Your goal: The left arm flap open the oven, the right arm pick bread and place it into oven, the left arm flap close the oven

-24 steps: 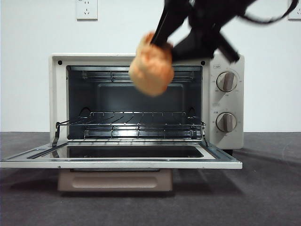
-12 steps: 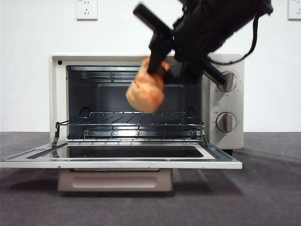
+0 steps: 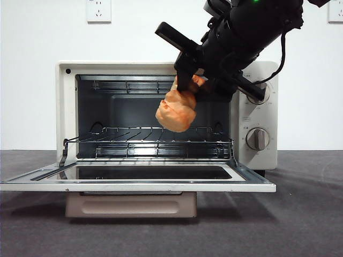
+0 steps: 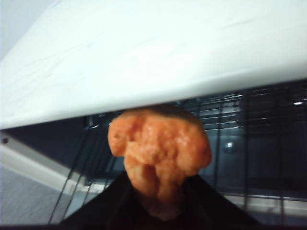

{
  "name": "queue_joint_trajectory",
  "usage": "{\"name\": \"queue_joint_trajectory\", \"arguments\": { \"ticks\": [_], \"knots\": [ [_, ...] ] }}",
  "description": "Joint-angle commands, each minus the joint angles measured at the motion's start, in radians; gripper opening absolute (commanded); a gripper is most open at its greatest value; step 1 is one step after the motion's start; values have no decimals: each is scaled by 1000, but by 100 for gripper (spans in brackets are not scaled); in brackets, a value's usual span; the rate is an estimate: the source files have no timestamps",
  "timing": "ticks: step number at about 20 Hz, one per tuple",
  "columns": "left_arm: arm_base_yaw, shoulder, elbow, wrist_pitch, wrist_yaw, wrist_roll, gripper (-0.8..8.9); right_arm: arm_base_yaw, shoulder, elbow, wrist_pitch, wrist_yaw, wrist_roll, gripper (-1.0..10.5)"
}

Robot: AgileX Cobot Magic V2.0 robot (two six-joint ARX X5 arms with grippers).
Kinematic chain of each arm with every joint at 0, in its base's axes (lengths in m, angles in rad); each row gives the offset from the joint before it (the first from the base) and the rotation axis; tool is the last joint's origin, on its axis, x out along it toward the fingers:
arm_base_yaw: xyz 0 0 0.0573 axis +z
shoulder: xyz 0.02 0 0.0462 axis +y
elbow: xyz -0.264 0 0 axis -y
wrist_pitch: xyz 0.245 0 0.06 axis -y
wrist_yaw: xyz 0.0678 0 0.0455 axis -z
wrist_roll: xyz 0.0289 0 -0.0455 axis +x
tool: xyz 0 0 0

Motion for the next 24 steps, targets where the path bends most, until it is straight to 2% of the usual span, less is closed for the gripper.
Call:
{"name": "queue_joint_trajectory", "arguments": {
  "ticks": [1,14,18,24],
  "knots": [
    [-9,2,19,11,1,-6,9,4,18,16,9,16,10,118],
    [-9,2,19,11,1,-6,9,2,19,16,-17,43,10,416],
    [-9,2,19,11,1,-6,9,2,16,16,-16,29,10,424],
    [-9,3,19,10,-1,-1,9,6,-11,16,-22,-39,11,424]
  ]
}}
